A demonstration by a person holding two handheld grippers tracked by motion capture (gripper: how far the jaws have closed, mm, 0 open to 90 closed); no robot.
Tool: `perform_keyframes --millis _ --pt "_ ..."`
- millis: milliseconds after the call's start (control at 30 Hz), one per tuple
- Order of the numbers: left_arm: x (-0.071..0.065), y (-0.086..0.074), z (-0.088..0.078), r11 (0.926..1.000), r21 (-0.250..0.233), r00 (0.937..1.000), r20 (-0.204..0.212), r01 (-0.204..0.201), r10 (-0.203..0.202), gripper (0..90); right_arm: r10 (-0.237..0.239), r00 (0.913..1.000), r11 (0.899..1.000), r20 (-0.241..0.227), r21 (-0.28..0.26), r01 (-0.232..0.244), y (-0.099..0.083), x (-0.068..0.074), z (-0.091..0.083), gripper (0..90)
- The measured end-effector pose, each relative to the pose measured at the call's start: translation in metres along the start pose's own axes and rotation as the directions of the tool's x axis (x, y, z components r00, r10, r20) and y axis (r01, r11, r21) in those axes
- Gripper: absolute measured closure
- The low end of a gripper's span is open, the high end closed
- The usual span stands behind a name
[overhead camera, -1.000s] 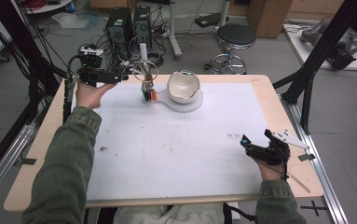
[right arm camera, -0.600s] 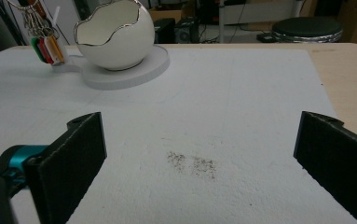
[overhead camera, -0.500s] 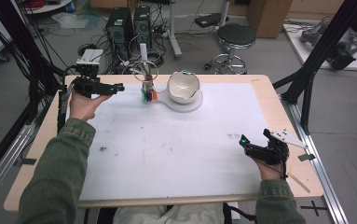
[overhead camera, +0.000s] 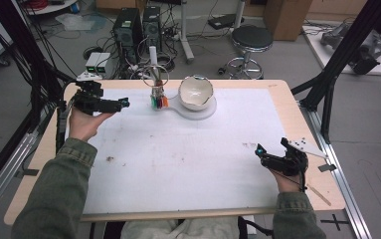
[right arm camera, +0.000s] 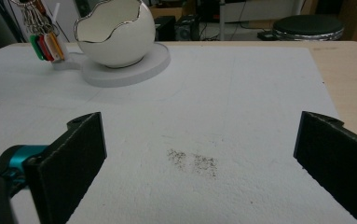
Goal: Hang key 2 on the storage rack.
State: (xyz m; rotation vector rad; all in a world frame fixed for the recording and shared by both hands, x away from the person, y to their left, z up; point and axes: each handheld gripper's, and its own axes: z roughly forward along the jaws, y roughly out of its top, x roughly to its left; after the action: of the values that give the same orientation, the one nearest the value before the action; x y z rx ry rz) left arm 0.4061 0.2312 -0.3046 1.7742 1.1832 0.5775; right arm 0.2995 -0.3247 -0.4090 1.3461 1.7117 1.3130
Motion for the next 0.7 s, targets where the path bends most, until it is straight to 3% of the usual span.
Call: perform_keyframes --millis 233,700 --pt "0.009 -0.014 -0.007 0.9990 -0.028 0.9993 -0.016 0.034 -0.034 1.6 0.002 1.0000 1.000 0.001 0.007 -0.003 0.000 0.000 0.000 1.4" --pt "0.030 -0.041 -0.021 0.9958 -0.032 0.9941 -0.063 0.086 -0.088 1.7 -0.005 1.0000 1.000 0.004 0.007 0.005 0.000 0.000 0.000 1.4"
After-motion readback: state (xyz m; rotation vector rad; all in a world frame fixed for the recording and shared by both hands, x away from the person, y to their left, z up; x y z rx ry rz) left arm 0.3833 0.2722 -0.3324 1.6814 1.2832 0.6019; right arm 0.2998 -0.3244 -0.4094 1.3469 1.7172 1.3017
